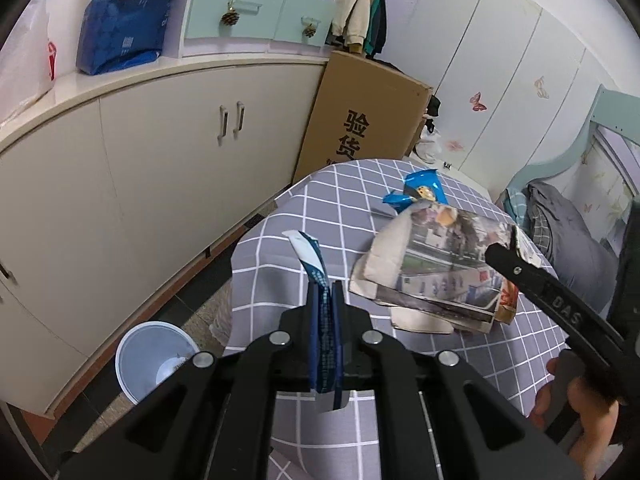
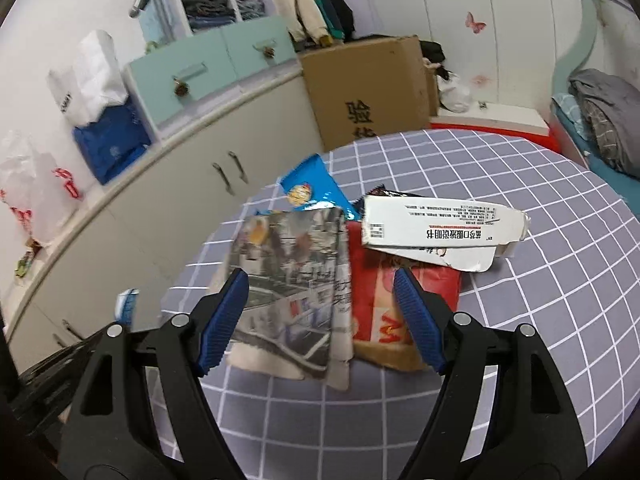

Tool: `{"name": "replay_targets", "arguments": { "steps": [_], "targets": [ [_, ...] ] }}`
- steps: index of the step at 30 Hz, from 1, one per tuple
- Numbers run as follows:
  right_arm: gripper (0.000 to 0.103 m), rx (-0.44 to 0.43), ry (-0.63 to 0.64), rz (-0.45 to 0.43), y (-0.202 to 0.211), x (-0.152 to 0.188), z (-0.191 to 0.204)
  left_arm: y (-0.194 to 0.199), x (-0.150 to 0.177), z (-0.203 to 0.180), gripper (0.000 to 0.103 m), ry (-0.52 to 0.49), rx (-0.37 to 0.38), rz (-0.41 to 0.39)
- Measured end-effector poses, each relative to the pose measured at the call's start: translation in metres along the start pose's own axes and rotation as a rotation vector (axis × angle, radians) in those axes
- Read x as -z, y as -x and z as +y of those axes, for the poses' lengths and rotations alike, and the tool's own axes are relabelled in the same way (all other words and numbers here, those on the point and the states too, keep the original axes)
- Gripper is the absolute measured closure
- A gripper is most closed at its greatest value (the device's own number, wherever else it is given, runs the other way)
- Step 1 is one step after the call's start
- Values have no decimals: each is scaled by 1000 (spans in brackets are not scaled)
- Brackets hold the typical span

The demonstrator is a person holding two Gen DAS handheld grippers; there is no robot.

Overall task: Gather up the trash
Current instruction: 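Return the right gripper to the table and grasp the folded newspaper, then carry the newspaper with the right gripper over the wastebasket and release it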

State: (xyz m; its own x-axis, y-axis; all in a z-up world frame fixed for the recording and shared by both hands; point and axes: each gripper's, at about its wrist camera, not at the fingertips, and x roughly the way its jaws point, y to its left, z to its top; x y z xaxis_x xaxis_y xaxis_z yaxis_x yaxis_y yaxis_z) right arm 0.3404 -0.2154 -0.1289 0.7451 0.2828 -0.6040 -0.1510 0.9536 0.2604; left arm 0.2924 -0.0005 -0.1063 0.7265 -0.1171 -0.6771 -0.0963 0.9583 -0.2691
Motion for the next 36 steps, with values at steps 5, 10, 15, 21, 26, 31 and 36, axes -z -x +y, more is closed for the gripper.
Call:
{"name": "replay_targets", "arguments": {
  "steps": [5,10,15,21,26,31,36],
  "targets": [
    [46,-13,19,16,-9,-1,2,-3,-1,11,97,21,10,10],
    [78,-49,37,39,-12,0,5,-6,-2,18,97,37,45,33],
    [90,-75,80,-11,8,7,18,-1,-4,24,97,44,58,25],
    [96,-107,137,-78,35,13,47,13,-3,35,97,58,69,6],
    [99,-154,199,-117,53,16,84,28,-4,53,97,80,68,-18],
    [99,-211,256,-118,58,19,126,42,-4,81,97,123,56,-40],
    [99,-267,293,-107,56,25,163,53,-2,118,97,167,28,-56]
  ]
}}
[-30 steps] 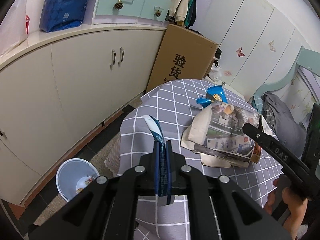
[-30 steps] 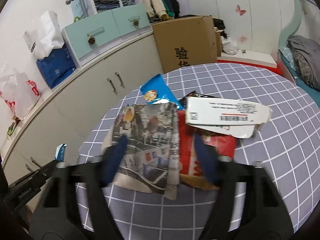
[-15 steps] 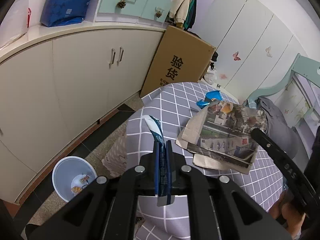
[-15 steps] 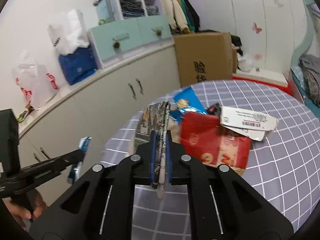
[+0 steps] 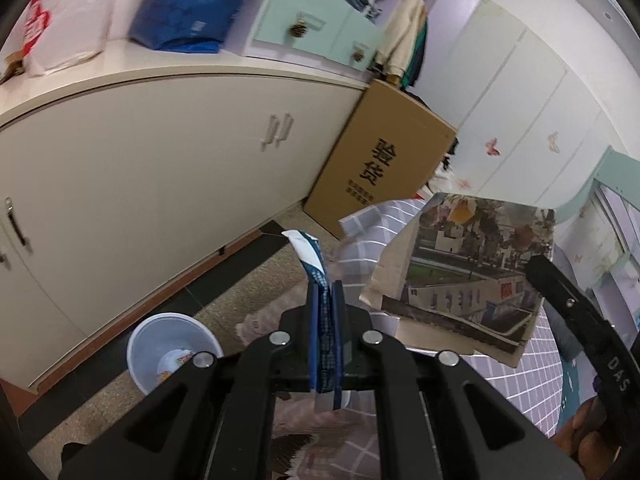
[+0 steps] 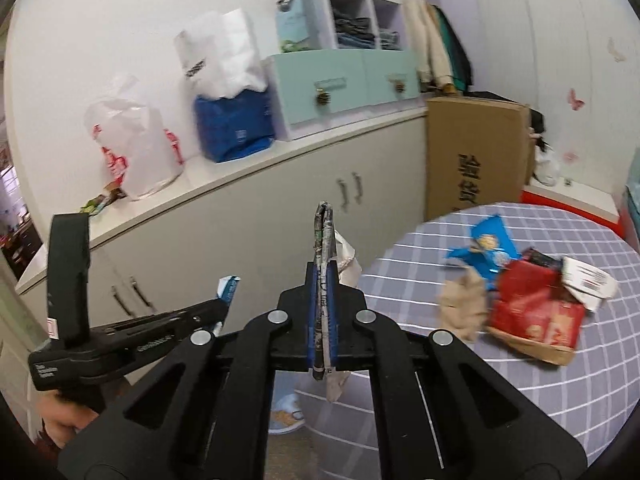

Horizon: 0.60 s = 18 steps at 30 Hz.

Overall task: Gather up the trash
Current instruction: 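Carry the newspaper with the right gripper over the wastebasket and release it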

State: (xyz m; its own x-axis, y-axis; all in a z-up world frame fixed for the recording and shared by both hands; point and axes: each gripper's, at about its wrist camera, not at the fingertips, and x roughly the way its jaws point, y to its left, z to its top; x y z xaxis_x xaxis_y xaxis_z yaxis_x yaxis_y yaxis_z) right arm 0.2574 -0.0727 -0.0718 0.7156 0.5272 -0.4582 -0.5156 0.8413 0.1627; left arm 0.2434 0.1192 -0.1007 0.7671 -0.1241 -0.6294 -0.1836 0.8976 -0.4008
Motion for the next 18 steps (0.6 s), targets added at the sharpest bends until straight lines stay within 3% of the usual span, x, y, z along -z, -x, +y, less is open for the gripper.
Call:
{"name": "replay_targets", "arguments": {
  "steps": [9,18],
  "targets": [
    [99,-98,69,70,-53,12,72,-5,-1,81,97,84,-82,30],
    [99,-111,92,207,-131,60,108,-64,16,158,97,161,-164,179]
  ]
}}
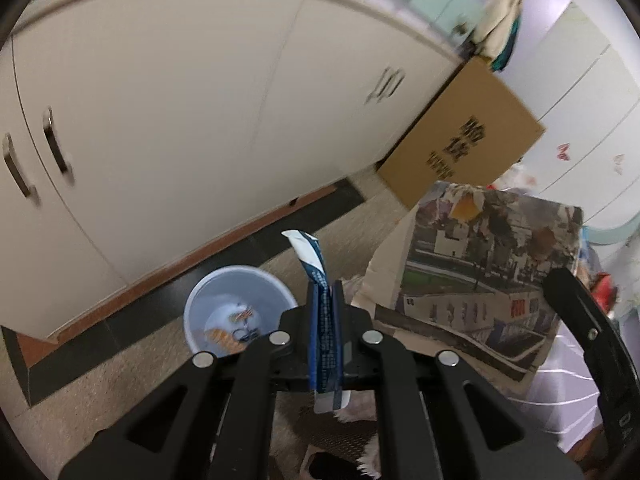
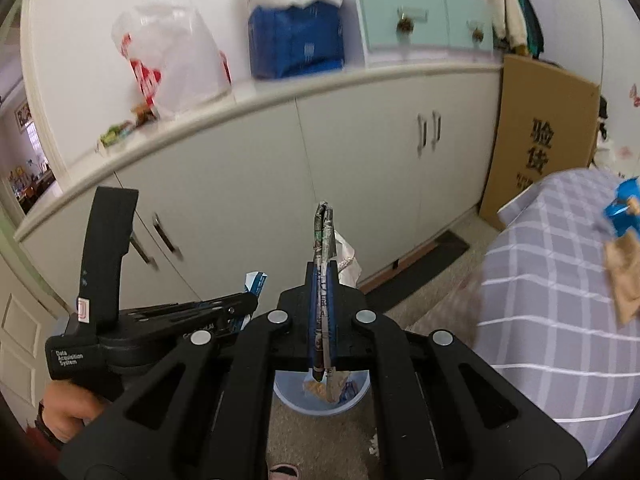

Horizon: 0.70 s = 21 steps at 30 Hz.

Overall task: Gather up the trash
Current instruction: 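Carry the newspaper with the right gripper over the wastebasket and release it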

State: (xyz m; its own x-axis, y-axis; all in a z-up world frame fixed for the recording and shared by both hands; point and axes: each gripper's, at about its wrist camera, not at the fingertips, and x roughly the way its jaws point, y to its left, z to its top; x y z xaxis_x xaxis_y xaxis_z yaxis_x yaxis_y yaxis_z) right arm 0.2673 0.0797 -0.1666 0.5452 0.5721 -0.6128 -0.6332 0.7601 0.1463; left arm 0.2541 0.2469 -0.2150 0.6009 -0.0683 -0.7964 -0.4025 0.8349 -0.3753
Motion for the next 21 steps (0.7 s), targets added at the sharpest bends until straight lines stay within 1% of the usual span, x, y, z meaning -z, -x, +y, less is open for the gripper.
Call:
{"name": "replay_targets", "arguments": {
  "steps": [5,6,7,9,15,21],
  "targets": [
    [99,20,-11,60,-38,16,-2,-39,-6,19,94,21,-41,59],
    [99,26,-13,69,-43,19,-3,-48,-8,21,86,20,-44,77],
    [99,29,-18,82,-50,22,-5,-53,-9,23,64,19,-59,87],
    [99,33,-28,100,-59,26,-9,-57,-7,28,43,26,-103,76],
    [98,33,-36,133,-78,36,-12,-68,-5,34,41,25,-120,99],
    [98,24,-39,167,-89,45,-7,-65,0,46,40,45,-130,104]
  ]
}}
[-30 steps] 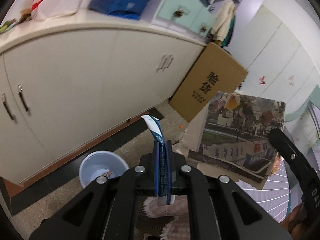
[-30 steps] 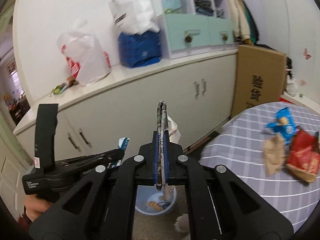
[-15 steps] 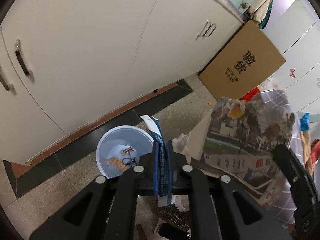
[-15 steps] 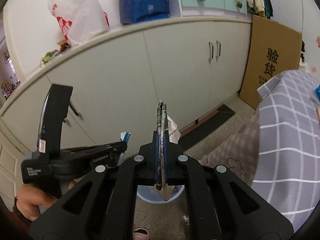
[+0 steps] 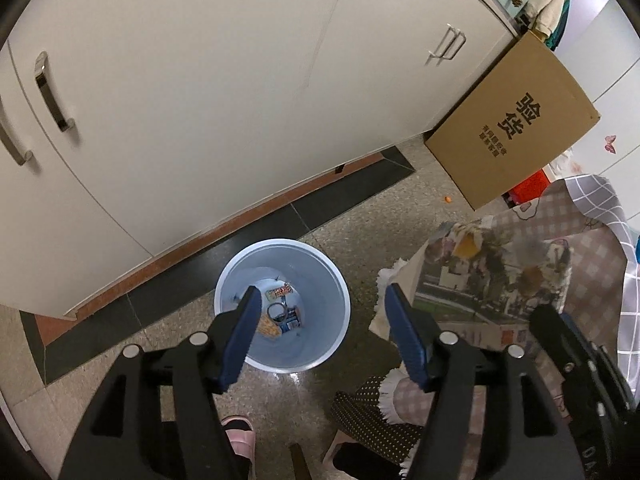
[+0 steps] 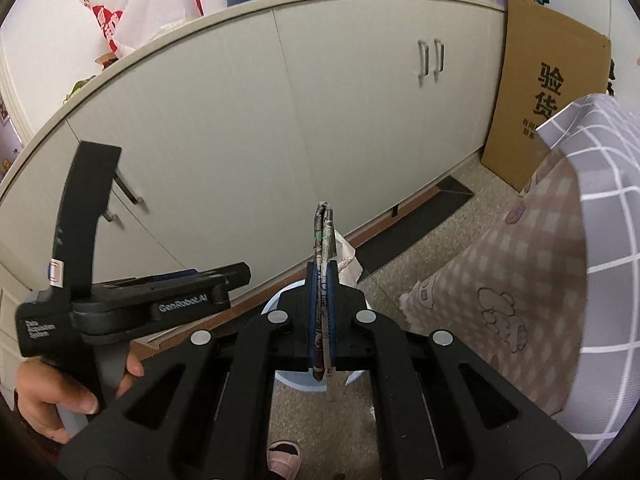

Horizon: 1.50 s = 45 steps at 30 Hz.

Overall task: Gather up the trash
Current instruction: 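Carry the newspaper with the right gripper over the wastebasket and release it, then grasp the red paper bag with the right gripper while the left grasps the tan cloth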

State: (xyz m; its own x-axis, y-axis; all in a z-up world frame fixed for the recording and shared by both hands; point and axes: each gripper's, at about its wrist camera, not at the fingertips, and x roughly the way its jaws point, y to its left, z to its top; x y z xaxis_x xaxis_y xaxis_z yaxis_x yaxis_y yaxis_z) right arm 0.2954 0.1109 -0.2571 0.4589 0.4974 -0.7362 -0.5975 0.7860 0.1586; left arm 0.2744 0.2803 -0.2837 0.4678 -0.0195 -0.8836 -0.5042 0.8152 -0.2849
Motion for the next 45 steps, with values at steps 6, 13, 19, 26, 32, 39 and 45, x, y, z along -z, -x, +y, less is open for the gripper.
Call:
{"name": "replay_targets", "arguments": {
  "steps": [6,13,19,26,32,39,45],
  "targets": [
    [98,-4,2,20,-10,3,5,5,3,3,39,0,0,-6],
    [98,-10,2,28,-18,3,12,7,1,8,38,7,1,-6],
    [98,-33,-4,11,-23,0,18,11,1,18,37,36,-20,-20],
    [37,-92,-69,-62,-26,-5,15,19,-2,33,34,89,-36,-45],
    [37,-68,-58,-57,-19,-6,19,26,-1,30,34,89,-24,-53],
    [37,-21,-54,-103,10,-14,19,56,1,12,34,62,7,-106],
    [37,-2,-65,-165,55,-19,10,95,5,-15,33,20,45,-171]
  ]
}}
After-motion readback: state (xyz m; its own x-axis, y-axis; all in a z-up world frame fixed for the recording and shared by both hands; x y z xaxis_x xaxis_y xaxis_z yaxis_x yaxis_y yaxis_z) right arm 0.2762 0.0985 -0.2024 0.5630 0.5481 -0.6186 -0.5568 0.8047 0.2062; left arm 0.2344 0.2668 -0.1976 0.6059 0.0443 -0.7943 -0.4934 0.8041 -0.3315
